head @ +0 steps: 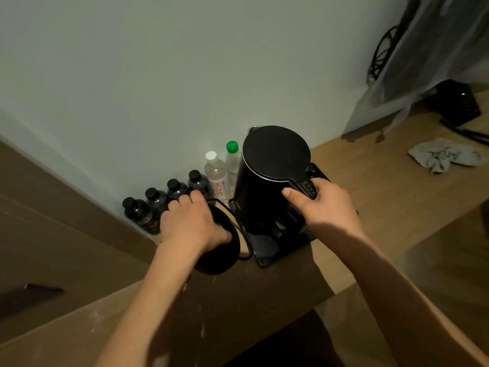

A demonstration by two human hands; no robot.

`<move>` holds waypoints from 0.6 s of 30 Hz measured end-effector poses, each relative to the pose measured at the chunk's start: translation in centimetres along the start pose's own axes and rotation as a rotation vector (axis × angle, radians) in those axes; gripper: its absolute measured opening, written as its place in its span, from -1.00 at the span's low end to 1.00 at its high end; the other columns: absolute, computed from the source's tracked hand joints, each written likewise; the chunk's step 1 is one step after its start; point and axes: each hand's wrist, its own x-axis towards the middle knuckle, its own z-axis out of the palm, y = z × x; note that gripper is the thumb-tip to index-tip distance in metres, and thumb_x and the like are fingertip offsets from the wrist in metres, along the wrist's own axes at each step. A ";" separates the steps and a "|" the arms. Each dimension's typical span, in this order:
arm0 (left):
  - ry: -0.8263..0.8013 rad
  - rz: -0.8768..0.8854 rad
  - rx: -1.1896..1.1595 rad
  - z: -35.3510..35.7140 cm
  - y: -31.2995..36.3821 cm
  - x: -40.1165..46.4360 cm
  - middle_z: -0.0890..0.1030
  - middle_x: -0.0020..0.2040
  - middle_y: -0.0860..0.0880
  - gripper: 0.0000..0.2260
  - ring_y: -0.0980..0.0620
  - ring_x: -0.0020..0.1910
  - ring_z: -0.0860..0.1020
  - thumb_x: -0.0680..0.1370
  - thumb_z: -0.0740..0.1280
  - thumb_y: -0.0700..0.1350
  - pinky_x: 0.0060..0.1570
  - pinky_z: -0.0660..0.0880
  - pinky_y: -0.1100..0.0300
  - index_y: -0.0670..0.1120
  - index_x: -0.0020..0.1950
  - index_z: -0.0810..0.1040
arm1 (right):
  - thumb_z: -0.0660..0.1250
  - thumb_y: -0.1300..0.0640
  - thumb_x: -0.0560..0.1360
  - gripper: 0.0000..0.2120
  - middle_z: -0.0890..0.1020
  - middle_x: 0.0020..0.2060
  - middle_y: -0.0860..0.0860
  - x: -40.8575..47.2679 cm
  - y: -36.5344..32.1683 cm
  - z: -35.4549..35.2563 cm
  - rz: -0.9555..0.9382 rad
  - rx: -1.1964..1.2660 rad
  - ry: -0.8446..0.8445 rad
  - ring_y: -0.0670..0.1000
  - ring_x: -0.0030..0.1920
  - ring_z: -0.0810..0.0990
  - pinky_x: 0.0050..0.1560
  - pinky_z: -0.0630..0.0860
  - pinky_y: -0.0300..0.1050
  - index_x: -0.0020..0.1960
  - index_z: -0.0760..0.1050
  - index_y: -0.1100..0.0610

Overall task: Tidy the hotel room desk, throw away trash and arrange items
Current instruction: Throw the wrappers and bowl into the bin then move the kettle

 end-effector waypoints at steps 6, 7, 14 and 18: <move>-0.094 0.108 0.024 -1.2 8.0 -4.0 0.43 0.38 -0.12 -0.06 -0.16 0.31 0.47 0.29 0.52 0.32 0.24 0.51 -0.07 -0.10 0.49 0.24 | 0.37 -0.12 0.54 -0.78 0.52 -0.31 -0.08 -3.0 4.5 -6.6 0.037 0.084 0.104 -0.06 -0.28 0.48 -0.36 0.30 -0.17 -0.15 0.50 0.00; -0.100 0.134 0.034 -1.1 9.9 -4.9 0.44 0.36 -0.12 -0.08 -0.16 0.27 0.49 0.29 0.52 0.32 0.22 0.53 -0.06 -0.09 0.47 0.26 | 0.36 -0.13 0.54 -0.79 0.53 -0.29 -0.08 -3.8 5.6 -8.2 0.059 0.099 0.118 -0.08 -0.28 0.49 -0.37 0.28 -0.20 -0.10 0.51 0.01; -0.096 0.347 0.124 0.8 24.5 -12.2 0.42 0.38 -0.13 -0.10 -0.18 0.32 0.48 0.33 0.51 0.32 0.21 0.51 -0.05 -0.09 0.49 0.23 | 0.35 -0.15 0.54 -0.76 0.55 -0.25 -0.07 -10.1 15.2 -19.9 0.187 0.088 0.347 -0.04 -0.22 0.53 -0.36 0.29 -0.19 -0.08 0.51 0.02; -0.099 0.464 0.153 2.7 33.0 -16.3 0.42 0.37 -0.12 -0.10 -0.17 0.29 0.49 0.32 0.52 0.31 0.22 0.54 -0.08 -0.08 0.49 0.24 | 0.34 -0.14 0.55 -0.78 0.58 -0.24 -0.06 -14.6 21.2 -26.4 0.270 0.086 0.453 -0.09 -0.25 0.55 -0.38 0.28 -0.25 -0.12 0.47 -0.01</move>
